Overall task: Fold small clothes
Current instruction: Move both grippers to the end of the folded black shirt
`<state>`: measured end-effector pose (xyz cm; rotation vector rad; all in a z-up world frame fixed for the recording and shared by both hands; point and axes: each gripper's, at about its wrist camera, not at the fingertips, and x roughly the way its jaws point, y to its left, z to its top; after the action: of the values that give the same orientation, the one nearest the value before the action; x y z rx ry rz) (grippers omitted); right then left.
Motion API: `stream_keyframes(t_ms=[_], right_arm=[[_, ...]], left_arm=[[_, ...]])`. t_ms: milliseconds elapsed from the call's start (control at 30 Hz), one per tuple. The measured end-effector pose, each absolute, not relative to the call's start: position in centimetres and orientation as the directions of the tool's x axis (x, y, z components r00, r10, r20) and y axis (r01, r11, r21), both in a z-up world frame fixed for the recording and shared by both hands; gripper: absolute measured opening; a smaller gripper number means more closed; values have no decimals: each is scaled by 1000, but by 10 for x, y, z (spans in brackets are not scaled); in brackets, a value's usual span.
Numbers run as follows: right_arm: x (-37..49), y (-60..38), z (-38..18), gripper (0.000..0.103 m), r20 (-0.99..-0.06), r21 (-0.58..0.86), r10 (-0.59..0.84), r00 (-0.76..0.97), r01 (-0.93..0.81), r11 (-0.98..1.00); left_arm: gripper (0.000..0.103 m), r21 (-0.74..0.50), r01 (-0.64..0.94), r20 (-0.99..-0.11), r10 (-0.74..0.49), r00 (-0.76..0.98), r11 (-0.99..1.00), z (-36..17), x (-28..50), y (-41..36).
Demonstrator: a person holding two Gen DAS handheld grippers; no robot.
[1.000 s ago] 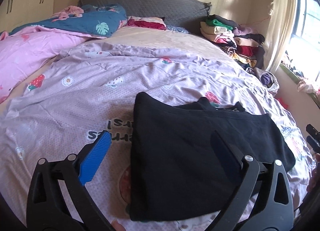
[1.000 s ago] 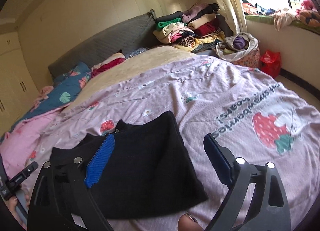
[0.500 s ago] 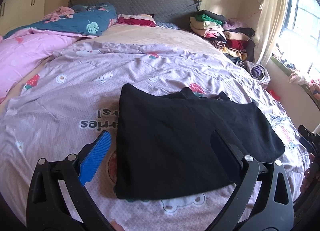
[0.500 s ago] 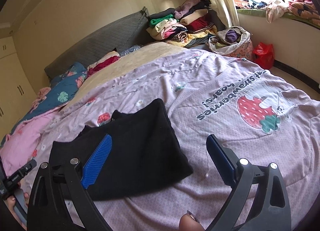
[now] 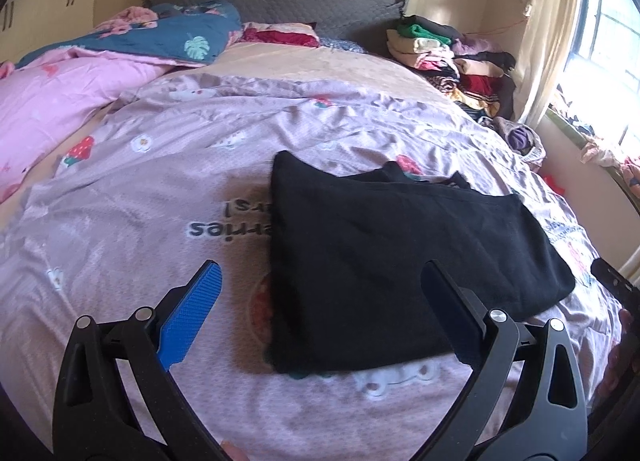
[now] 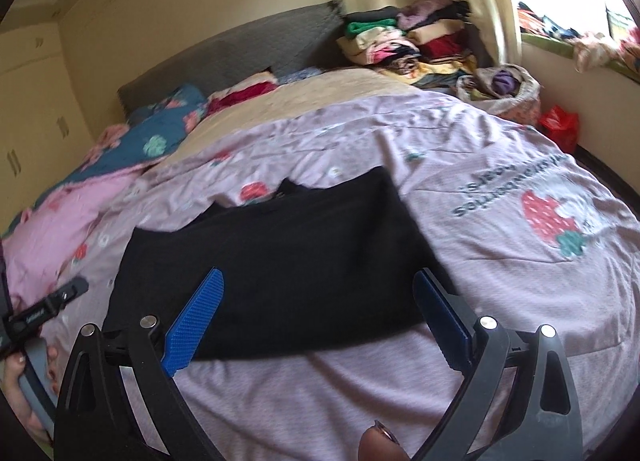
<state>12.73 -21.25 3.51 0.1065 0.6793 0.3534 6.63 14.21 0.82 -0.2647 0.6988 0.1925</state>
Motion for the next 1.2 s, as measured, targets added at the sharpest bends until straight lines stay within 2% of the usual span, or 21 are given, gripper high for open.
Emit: stream_keyframes(t_ms=[600,767,967,1200], right_arm=[[96,-48,8,96,-688,41,441,577,-576,817],[90,-14,-10,96,-720,-80,394,571,-633,770],[83,16,-40,96,-733,-284,290,615,-664,692],[88,42,-61,96,-721,-362,277,635,-687,630]], left_arm=[[93,-179,-340,-705,120,699,923,-9,76,210],[93,-182,-348,-738,107,667,920,-22,98,223],[93,-236,-325,-766,30,642,916,-32,128,225],[93,-252,-282,-786,-25,618,926,-38,163,218]])
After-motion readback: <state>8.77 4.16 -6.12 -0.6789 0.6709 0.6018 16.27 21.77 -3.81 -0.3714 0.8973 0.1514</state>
